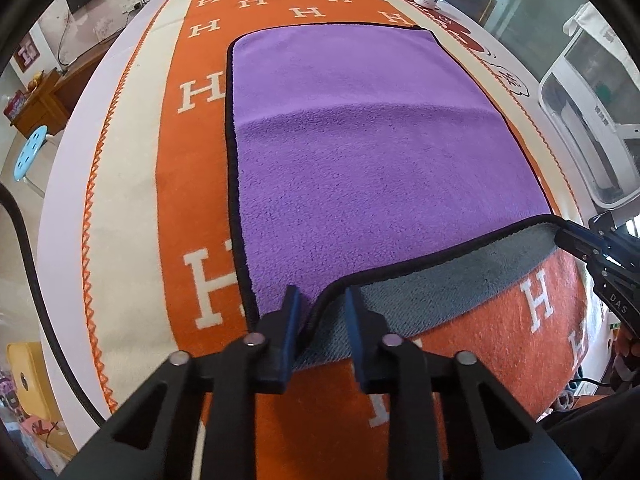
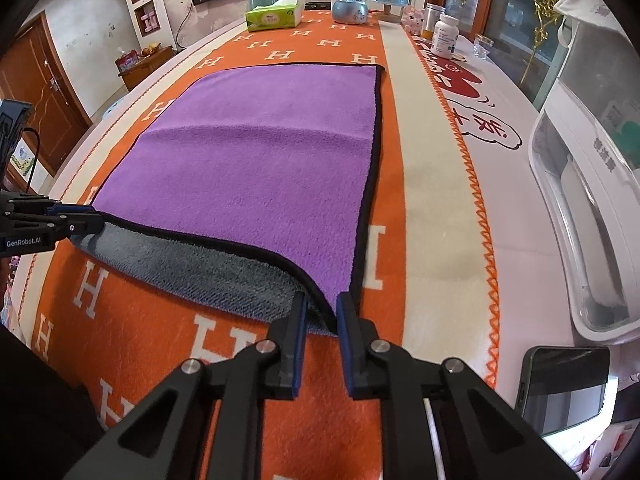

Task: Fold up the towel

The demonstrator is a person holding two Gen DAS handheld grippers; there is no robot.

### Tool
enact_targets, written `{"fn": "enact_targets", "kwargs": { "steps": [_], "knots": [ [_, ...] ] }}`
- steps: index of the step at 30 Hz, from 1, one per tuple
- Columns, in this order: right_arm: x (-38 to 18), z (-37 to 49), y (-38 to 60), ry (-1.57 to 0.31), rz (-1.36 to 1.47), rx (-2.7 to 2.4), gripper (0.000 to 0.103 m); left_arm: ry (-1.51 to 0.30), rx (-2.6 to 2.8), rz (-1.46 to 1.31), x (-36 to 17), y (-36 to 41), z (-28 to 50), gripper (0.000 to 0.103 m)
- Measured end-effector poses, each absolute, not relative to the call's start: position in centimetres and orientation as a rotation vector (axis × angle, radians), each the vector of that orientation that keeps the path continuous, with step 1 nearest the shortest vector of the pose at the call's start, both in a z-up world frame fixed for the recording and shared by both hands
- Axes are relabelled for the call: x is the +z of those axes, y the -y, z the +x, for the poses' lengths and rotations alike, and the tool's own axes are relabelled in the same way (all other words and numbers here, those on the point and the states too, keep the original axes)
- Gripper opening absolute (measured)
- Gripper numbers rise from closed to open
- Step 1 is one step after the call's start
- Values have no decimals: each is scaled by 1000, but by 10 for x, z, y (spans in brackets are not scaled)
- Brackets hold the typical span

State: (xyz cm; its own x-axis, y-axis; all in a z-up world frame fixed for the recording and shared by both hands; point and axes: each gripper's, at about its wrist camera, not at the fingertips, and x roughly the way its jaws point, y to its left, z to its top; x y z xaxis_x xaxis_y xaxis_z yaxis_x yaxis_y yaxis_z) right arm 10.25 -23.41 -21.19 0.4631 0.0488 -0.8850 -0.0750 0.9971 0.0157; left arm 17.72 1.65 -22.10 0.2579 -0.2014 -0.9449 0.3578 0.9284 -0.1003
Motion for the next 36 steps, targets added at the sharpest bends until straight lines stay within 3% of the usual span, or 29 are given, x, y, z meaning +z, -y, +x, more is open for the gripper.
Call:
{"fn": "enact_targets", "kwargs": {
  "steps": [11,22,36],
  "knots": [
    [-210,102,232,-1084,-35,85,6,-1253,-382,179,-221,-16,176,7],
    [-205,100,234,-1063,-40,96,4,-1207,-363,203,-211,-14,168,5],
    [-164,115,239,-1014,-49,117,4,-1050,-344,230,-150,-8,169,4]
  ]
}}
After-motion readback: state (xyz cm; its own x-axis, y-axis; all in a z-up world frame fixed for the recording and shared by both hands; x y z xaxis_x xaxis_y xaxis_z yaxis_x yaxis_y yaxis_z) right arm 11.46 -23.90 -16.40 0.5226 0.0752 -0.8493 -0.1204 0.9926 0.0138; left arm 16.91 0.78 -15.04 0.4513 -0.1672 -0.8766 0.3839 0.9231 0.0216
